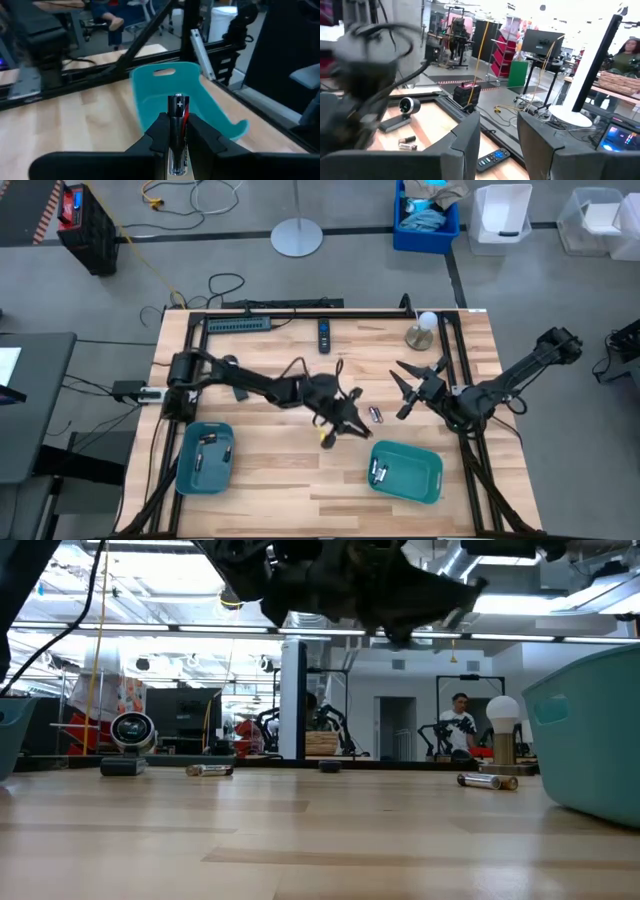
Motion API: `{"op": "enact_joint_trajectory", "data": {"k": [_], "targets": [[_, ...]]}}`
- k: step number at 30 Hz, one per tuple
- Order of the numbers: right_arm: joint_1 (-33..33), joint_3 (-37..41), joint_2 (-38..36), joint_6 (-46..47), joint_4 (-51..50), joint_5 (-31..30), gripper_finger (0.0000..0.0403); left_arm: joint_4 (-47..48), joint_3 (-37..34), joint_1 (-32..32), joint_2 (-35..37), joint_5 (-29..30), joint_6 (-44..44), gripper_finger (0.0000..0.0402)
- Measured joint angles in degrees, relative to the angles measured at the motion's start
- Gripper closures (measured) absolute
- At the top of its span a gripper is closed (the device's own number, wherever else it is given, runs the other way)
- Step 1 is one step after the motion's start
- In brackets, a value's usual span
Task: Sort batteries
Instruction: Put the silver battery into the green bin
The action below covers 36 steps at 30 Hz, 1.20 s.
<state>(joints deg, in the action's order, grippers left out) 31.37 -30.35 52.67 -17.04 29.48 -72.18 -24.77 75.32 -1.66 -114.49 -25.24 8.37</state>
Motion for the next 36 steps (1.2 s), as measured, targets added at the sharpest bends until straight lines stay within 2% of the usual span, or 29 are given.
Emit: {"op": "enact_joint_trajectory", "data": {"k": [4,7,13,16,20,25,27,32,36], "targets": [[0.0,0.0,0.2,0.0,0.4,0.0,0.0257,-8.3,0.1,-2.7,-4.4,2.4,-3.4,0.0365],[0.4,0.0,0.1,0.0,1.5,0.0,0.0257,-11.0,2.9,-4.1,-7.7,4.2,-4.6,0.0365],[0.9,0.0,0.1,0.0,1.5,0.0,0.0257,-9.3,11.6,-6.2,-14.8,3.1,-6.1,0.0365],[0.9,0.0,0.1,-0.2,1.4,0.0,0.0257,-5.8,14.8,-6.7,-16.1,2.6,-6.1,0.0365],[0.9,0.0,0.1,-0.2,1.1,0.0,0.0257,-2.7,15.6,-6.6,-16.1,3.6,-5.2,0.0351],[0.9,0.0,0.1,-0.2,1.1,0.1,0.0257,-0.3,15.6,-6.5,-15.8,4.3,-5.5,0.0259],[0.9,0.0,0.1,-0.1,1.0,0.1,0.0257,-0.5,15.6,-6.5,-15.8,4.3,-5.1,0.0240],[0.9,0.0,0.1,0.0,1.0,0.1,0.0257,-1.8,14.9,-6.7,-14.9,4.6,-5.0,0.0250],[0.9,0.0,0.1,0.0,0.9,0.1,0.0257,-7.0,6.9,-6.0,-8.3,7.3,-3.7,0.0285]]}}
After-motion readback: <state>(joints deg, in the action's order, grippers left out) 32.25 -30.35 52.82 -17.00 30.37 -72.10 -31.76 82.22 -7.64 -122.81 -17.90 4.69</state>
